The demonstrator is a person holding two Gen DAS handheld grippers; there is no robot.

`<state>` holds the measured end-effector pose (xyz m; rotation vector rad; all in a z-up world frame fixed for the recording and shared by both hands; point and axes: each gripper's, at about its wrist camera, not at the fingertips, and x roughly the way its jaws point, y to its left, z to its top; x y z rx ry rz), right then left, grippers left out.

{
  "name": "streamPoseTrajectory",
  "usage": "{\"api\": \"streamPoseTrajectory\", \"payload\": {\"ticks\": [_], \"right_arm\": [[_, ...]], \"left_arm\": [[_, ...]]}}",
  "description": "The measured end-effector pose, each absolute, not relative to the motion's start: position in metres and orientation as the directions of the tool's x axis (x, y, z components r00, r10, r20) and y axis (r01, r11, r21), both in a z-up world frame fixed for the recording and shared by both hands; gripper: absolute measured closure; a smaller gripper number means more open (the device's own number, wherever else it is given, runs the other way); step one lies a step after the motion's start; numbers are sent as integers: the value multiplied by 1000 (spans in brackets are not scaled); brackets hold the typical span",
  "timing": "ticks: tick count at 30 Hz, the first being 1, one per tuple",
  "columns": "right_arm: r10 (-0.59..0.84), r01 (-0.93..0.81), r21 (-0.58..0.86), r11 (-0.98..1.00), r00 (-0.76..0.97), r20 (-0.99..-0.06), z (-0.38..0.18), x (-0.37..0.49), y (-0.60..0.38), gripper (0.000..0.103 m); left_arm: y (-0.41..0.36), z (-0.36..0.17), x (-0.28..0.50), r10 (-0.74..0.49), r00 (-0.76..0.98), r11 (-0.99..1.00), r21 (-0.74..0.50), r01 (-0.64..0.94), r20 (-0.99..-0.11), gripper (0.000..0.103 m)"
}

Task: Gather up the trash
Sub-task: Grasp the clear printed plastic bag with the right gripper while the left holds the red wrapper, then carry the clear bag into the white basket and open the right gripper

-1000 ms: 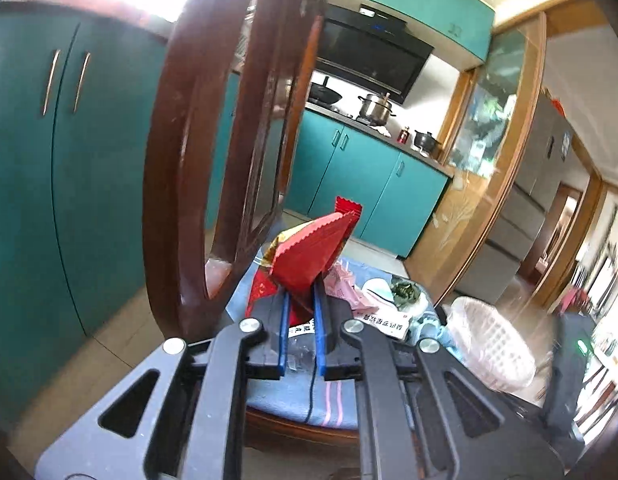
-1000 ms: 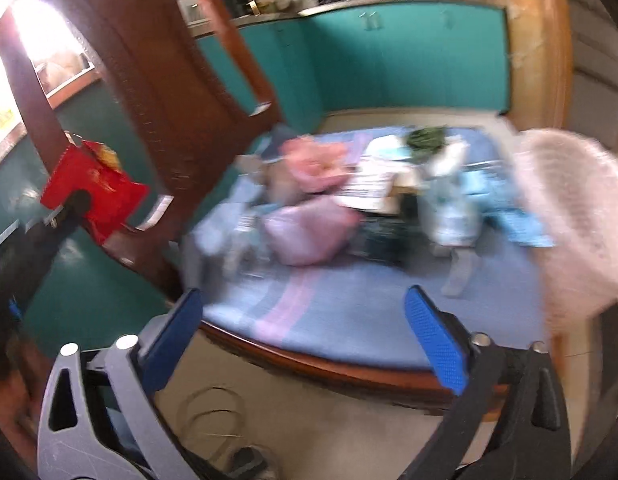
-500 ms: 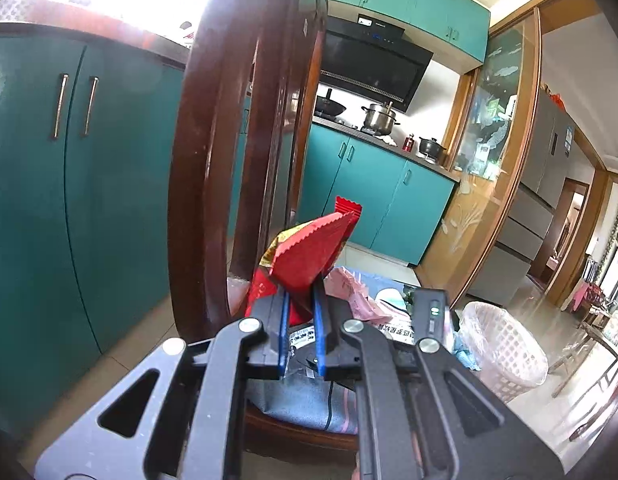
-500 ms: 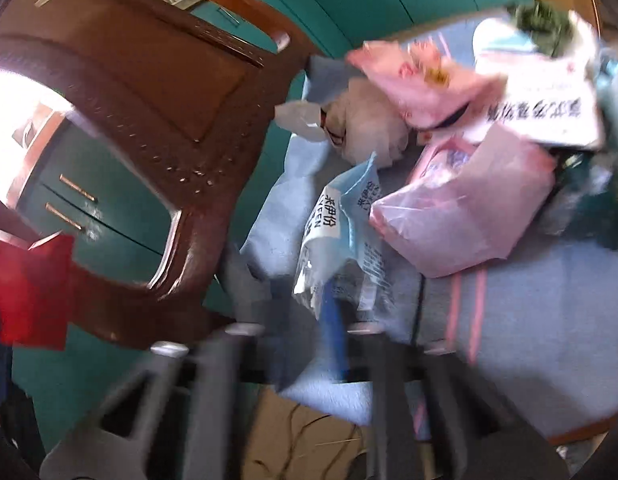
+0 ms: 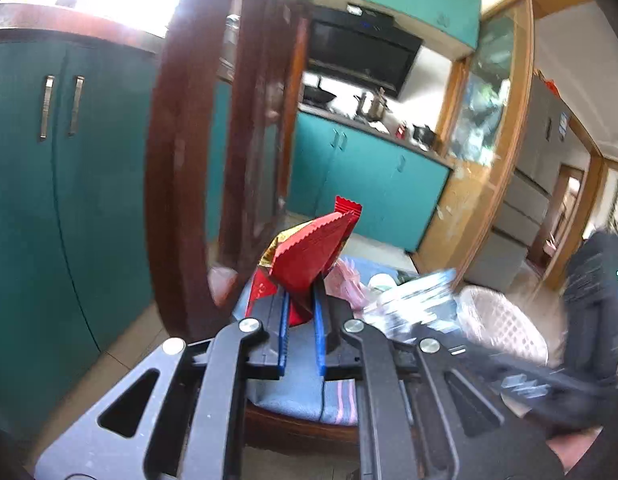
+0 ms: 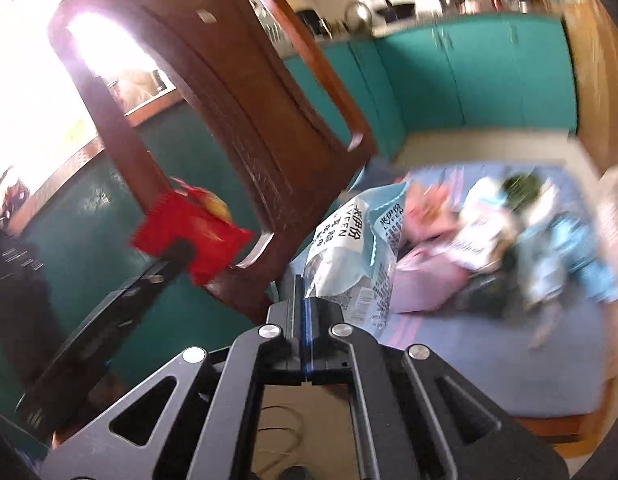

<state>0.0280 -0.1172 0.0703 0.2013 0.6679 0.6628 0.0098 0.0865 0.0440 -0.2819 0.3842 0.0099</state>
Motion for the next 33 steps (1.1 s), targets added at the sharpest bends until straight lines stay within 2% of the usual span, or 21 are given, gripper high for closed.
{"api": "streamPoseTrajectory", "payload": {"ticks": [5, 10, 13, 19, 23, 33], "right_arm": [[456, -406, 213, 889, 728, -512, 79, 3, -162, 102], [346, -286, 196, 938, 771, -535, 54, 11, -194, 102], [310, -257, 174, 951, 797, -519, 52, 16, -205, 102], [311, -248, 188, 950, 784, -537, 46, 13, -215, 102], [320, -266, 178, 947, 776, -544, 43, 12, -207, 102], [331, -279, 178, 944, 774, -540, 44, 11, -198, 102]], "left_arm": [[58, 42, 26, -104, 903, 978, -208, 16, -416, 91], [18, 48, 53, -181, 861, 981, -149, 125, -474, 91], [1, 53, 70, -201, 848, 979, -132, 156, -490, 91], [-9, 34, 82, -156, 857, 988, -84, 132, -491, 91], [-5, 20, 92, -166, 827, 985, -121, 119, -537, 91], [2, 20, 86, -142, 829, 989, -116, 94, -541, 90]]}}
